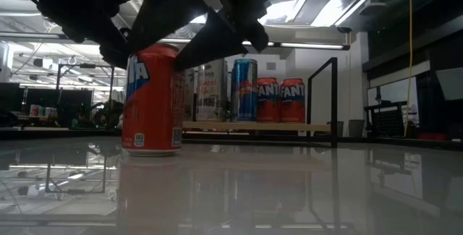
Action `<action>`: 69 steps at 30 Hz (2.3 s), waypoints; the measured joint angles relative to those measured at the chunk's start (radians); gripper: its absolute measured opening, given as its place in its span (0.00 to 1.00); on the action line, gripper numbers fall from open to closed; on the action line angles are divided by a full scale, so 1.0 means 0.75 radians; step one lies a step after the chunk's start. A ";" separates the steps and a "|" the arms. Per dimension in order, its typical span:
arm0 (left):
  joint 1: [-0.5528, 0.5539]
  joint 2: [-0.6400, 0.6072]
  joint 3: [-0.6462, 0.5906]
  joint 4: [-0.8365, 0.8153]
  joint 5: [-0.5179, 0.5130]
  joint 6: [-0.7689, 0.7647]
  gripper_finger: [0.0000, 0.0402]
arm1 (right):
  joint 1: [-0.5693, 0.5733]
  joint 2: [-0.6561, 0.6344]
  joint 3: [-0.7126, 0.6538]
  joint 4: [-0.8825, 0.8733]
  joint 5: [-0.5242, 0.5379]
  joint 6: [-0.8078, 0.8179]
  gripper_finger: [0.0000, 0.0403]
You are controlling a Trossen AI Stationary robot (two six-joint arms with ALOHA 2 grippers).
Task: Place canned beverage on shelf
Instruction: Put the red soda can on the shelf
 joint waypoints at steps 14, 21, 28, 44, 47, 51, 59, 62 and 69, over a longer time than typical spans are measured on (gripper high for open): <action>-0.006 -0.001 0.000 -0.052 0.030 -0.053 0.87 | -0.024 0.000 0.000 -0.003 0.104 0.000 0.75; -0.019 -0.001 0.000 -0.103 0.084 -0.109 0.87 | -0.041 0.001 0.000 -0.012 0.132 -0.003 0.75; -0.055 -0.001 0.000 -0.106 0.086 -0.122 0.87 | -0.065 0.001 -0.001 -0.015 0.143 -0.004 0.75; -0.103 -0.001 0.000 -0.085 0.078 -0.189 0.87 | -0.086 -0.003 -0.001 -0.026 0.105 -0.129 0.75; -0.103 -0.001 0.000 -0.085 0.075 -0.189 0.87 | -0.086 -0.020 -0.001 -0.047 0.091 -0.146 0.75; -0.102 -0.001 0.000 -0.087 0.075 -0.190 0.87 | -0.086 -0.059 -0.001 -0.092 0.082 -0.149 0.75; -0.102 -0.001 0.000 -0.089 0.068 -0.191 0.87 | -0.094 -0.128 -0.001 -0.079 0.001 -0.180 0.75; -0.102 -0.001 0.000 -0.089 0.068 -0.191 0.87 | -0.107 -0.133 -0.001 -0.069 -0.046 -0.183 0.75; -0.102 -0.001 0.000 -0.090 0.067 -0.191 0.87 | -0.166 -0.133 -0.001 0.001 -0.190 -0.182 0.75</action>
